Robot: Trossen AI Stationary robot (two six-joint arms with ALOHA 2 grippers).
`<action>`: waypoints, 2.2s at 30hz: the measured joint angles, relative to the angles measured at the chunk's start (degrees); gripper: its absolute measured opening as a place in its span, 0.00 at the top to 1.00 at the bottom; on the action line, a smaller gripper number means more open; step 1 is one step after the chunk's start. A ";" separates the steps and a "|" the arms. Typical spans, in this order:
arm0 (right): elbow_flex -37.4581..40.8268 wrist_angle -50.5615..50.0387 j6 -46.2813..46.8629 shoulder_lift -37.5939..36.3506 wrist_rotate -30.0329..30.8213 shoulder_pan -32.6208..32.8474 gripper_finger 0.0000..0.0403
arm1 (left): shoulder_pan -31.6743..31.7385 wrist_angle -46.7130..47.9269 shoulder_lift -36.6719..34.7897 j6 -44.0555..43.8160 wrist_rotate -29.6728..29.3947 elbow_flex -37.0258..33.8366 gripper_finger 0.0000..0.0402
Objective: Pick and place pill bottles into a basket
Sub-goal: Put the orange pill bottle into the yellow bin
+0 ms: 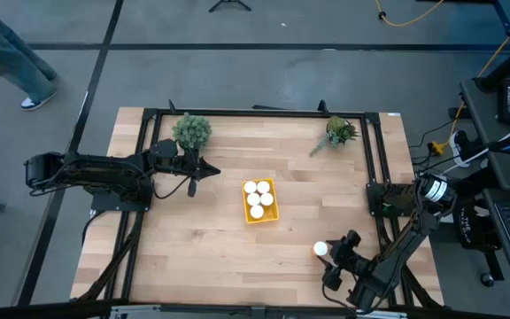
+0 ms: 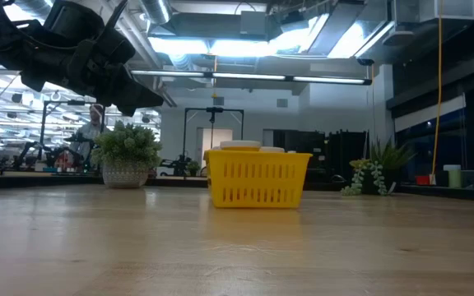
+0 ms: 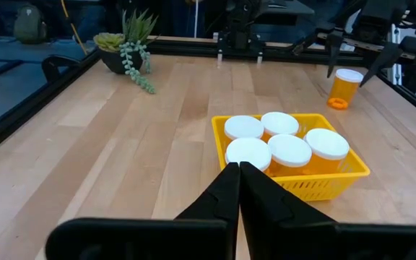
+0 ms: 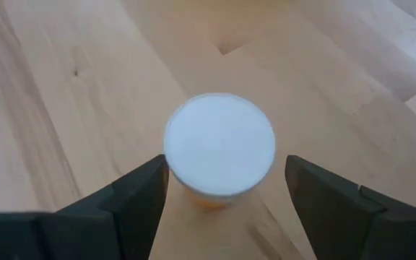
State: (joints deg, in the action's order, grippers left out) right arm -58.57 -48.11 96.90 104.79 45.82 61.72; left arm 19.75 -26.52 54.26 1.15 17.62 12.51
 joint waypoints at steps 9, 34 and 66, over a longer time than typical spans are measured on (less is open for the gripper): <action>0.00 2.22 0.01 0.00 1.15 -0.59 0.30 | 0.00 0.07 0.00 0.02 0.00 0.00 0.99; 0.00 3.60 -4.39 0.00 1.08 -2.74 0.30 | 0.00 1.51 0.00 0.04 -0.01 0.00 0.99; -0.36 3.39 -4.51 -0.02 1.24 -2.74 0.44 | 0.00 1.51 0.00 0.04 0.00 0.00 0.98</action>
State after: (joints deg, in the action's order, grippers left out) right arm -58.93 -44.72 92.40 104.77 47.05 58.98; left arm 19.75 -25.02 54.26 1.19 17.62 12.51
